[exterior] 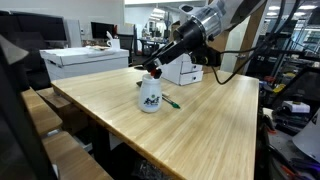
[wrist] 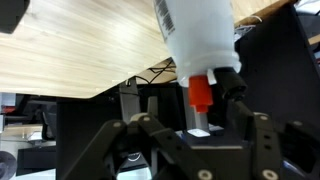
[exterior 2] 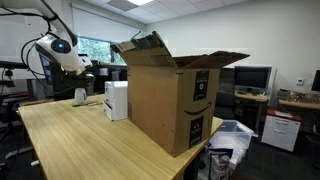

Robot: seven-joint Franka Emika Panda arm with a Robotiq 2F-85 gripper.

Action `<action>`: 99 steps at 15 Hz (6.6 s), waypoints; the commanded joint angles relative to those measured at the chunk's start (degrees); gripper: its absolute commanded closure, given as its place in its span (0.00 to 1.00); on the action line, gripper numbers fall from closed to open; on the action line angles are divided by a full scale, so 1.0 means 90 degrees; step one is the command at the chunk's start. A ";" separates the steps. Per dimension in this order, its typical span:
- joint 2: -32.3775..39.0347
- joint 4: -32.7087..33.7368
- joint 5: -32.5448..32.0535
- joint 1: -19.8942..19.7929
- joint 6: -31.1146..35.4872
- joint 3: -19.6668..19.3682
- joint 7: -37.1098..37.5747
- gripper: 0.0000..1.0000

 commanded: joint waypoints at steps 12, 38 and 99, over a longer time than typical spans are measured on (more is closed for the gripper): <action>0.0073 -0.1047 -0.6612 0.0084 0.1093 0.0613 0.4888 0.00; -0.0667 0.0683 -1.2760 -0.0454 -0.3304 0.0141 0.9944 0.00; -0.0224 -0.1230 -1.2946 -0.0872 -0.1157 0.0179 1.4255 0.00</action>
